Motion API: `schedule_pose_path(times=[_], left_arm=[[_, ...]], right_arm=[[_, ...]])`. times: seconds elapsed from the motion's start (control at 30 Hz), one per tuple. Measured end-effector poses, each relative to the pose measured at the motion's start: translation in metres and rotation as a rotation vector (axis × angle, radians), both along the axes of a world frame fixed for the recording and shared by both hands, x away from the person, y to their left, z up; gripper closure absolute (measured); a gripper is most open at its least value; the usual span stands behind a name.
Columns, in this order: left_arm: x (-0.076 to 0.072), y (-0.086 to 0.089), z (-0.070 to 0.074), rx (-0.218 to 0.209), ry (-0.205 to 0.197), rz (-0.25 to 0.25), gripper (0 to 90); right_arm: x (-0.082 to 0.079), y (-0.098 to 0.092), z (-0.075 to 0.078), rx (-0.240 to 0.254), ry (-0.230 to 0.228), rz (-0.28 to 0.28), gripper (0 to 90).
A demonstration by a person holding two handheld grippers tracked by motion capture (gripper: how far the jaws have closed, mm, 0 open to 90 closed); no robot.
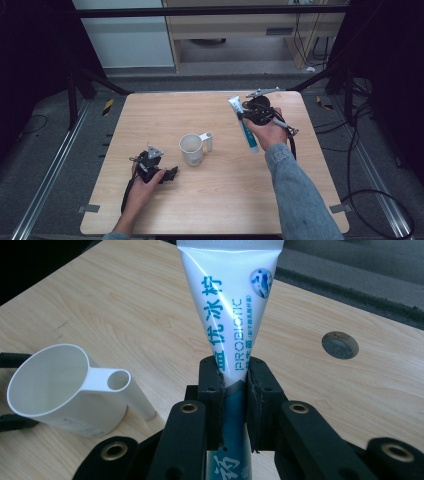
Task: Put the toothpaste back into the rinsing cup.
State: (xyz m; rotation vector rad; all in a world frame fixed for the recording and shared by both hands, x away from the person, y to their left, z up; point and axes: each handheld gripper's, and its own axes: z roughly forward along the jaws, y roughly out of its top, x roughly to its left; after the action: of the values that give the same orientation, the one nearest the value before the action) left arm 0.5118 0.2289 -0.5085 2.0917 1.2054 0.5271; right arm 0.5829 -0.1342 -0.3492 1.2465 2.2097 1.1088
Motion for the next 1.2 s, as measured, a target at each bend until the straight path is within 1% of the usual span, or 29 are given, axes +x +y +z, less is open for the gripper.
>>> schedule_pose_path(times=[0.03,0.23,0.33,0.43,0.57,0.7,0.73,0.83,0.87,0.93,1.0,1.2], left_arm=[[0.0,0.0,0.0,0.001,0.0,0.0,0.0],[0.0,-0.001,0.0,-0.007,-0.002,0.014,0.0],[-0.001,-0.001,0.0,-0.002,-0.001,0.019,0.0],[-0.001,-0.001,0.0,-0.003,-0.001,0.021,0.0],[-0.001,-0.002,0.0,-0.005,-0.003,0.026,0.0],[-0.002,-0.002,0.0,-0.005,-0.003,0.033,0.0],[-0.003,-0.001,0.0,-0.003,-0.001,0.034,0.0],[-0.004,-0.001,0.0,-0.002,0.0,0.033,0.0],[-0.004,-0.001,0.0,-0.001,0.0,0.034,0.0],[-0.004,-0.001,0.0,0.001,-0.001,0.033,0.0],[-0.004,-0.001,0.0,0.001,-0.001,0.033,0.0],[-0.004,-0.001,0.0,0.001,0.0,0.034,0.0]], right_arm=[[0.0,0.002,0.0,0.005,-0.001,-0.005,79.3],[0.0,0.011,0.004,0.02,-0.045,-0.024,79.3],[-0.004,0.016,0.006,0.02,-0.059,-0.031,79.2],[-0.009,0.022,0.007,0.032,-0.077,-0.037,79.3],[-0.013,0.03,0.012,0.044,-0.107,-0.026,79.2],[-0.013,0.035,0.017,0.052,-0.141,-0.018,79.2],[-0.013,0.037,0.018,0.059,-0.142,-0.022,79.2],[-0.015,0.041,0.021,0.073,-0.178,-0.037,79.2],[-0.015,0.041,0.021,0.076,-0.181,-0.04,79.2],[-0.017,0.045,0.023,0.088,-0.202,-0.053,79.2],[-0.019,0.048,0.026,0.088,-0.227,-0.059,79.2],[-0.019,0.059,0.032,0.096,-0.27,-0.065,79.1]])
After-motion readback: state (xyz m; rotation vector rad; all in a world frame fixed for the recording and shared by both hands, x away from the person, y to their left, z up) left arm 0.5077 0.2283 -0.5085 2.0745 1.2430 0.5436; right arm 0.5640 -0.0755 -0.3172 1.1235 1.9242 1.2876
